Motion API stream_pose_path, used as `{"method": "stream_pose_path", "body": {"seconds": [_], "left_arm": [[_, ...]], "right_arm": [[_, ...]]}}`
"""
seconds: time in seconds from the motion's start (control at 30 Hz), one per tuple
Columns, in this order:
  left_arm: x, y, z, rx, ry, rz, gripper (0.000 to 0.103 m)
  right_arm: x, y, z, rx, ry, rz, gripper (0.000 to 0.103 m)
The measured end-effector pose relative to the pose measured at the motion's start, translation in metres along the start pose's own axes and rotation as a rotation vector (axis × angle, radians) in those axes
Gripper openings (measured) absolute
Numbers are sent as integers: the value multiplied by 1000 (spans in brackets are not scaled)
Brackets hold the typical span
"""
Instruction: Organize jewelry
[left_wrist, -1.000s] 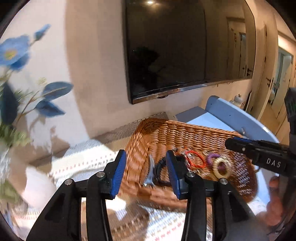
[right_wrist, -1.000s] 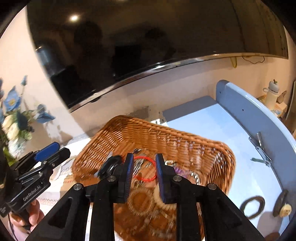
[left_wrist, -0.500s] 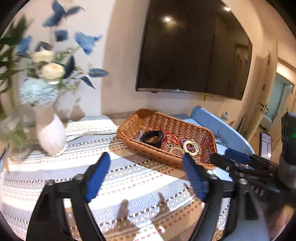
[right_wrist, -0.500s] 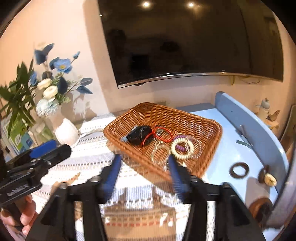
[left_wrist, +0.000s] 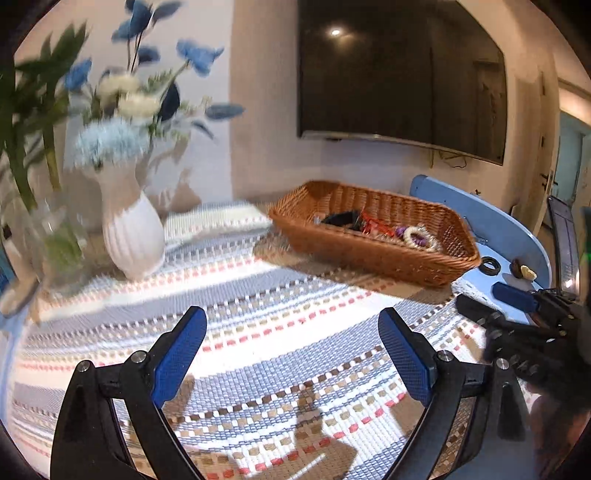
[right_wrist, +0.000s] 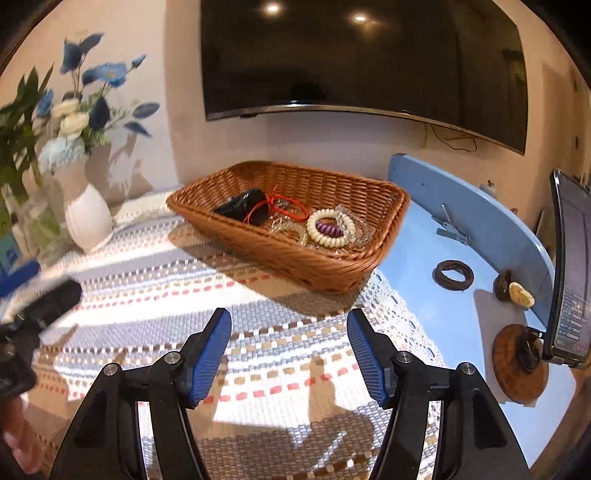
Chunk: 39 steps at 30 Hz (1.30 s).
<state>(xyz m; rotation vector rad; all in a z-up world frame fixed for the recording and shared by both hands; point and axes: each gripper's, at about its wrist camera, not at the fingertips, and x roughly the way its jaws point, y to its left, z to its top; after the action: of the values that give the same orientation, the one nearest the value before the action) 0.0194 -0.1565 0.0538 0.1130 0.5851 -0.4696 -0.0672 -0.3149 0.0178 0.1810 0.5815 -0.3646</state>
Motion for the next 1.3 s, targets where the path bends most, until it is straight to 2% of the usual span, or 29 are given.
{"method": "stream_pose_path", "body": {"seconds": [0.13,0.27,0.47,0.67,1.3], "left_arm": [[8,3,-5,-10,32,32,94],[13,-5,-11,-1,70,9,94],[15,-8,-13,1,95,-9,94],[11,-2,-13,-18,79,38,94],[14,0,-13,-47,114,-15,94]], "right_arm": [[8,-9,0,50,29,-32,67],[9,-14,0,75,31,-63,67],[5,-7,-1,38,9,-89,67],[5,-4,-1,22,8,-96,67],[9,-3,-1,13,19,-103,68]]}}
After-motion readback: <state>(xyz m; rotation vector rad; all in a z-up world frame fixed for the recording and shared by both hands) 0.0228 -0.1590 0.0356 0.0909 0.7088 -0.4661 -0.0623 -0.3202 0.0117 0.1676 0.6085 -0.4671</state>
